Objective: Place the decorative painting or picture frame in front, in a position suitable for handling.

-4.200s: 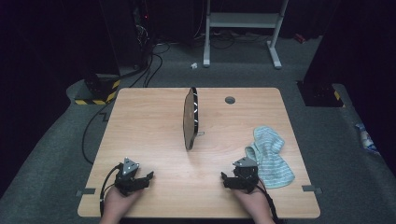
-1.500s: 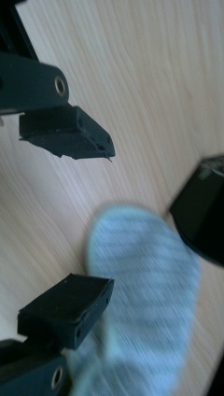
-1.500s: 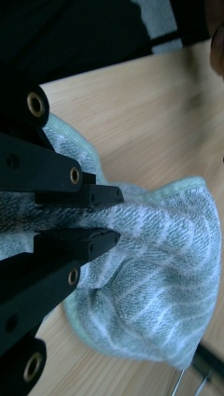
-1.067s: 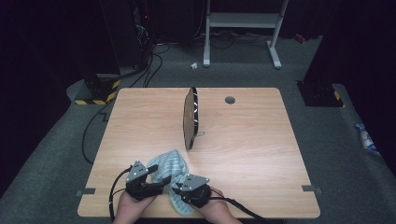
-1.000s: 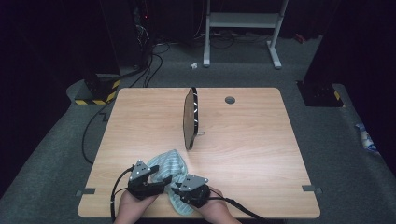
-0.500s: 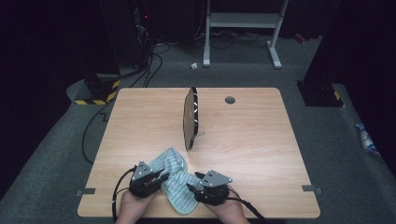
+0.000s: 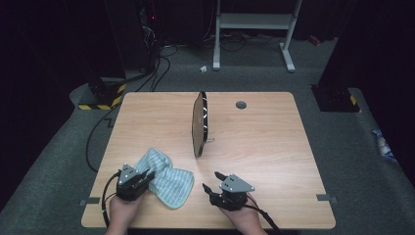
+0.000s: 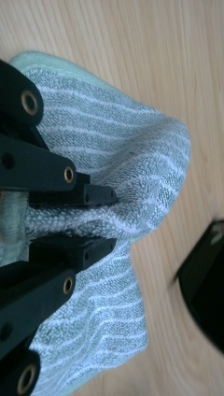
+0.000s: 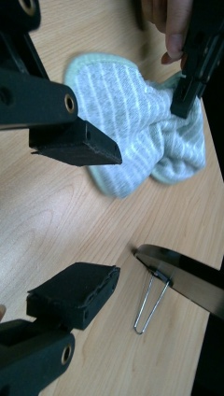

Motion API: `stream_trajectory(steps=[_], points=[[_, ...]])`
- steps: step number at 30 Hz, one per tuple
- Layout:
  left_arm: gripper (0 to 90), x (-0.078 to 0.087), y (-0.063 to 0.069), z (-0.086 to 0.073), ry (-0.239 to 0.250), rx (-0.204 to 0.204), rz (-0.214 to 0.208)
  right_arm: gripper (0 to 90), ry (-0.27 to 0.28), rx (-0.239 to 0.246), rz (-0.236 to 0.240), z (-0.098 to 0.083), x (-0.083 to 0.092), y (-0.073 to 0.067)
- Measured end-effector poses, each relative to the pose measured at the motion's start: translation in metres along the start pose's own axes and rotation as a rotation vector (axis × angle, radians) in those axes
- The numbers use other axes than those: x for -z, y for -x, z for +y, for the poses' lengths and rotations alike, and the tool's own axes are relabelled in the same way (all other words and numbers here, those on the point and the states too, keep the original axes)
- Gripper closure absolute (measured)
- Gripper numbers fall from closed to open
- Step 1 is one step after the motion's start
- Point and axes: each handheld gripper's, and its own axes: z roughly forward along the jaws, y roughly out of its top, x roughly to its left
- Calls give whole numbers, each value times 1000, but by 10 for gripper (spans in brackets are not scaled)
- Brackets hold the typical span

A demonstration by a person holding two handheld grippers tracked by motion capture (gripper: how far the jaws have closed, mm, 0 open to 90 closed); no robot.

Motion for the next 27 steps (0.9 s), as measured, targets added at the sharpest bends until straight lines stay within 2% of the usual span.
stream_trajectory(steps=[2,4,6,8,12,16,27], points=[[766,0,-7,-2,-12,-7,11,369,1,-6,-19,2,-1,4],[758,-1,-13,-5,-26,1,5,374,9,-25,-30,6,-4,9],[753,-2,-16,-8,-30,6,-3,371,11,-22,-45,13,-9,13],[743,-5,-16,-11,-26,-1,-8,367,22,-25,-54,20,-13,16],[655,-8,-19,-11,-48,26,-27,364,39,-31,-76,37,-23,21],[609,-8,-20,-11,-48,37,-42,363,50,-25,-111,51,-31,25],[574,-9,-18,-11,-52,26,-39,411,131,-31,-176,94,-45,31]])
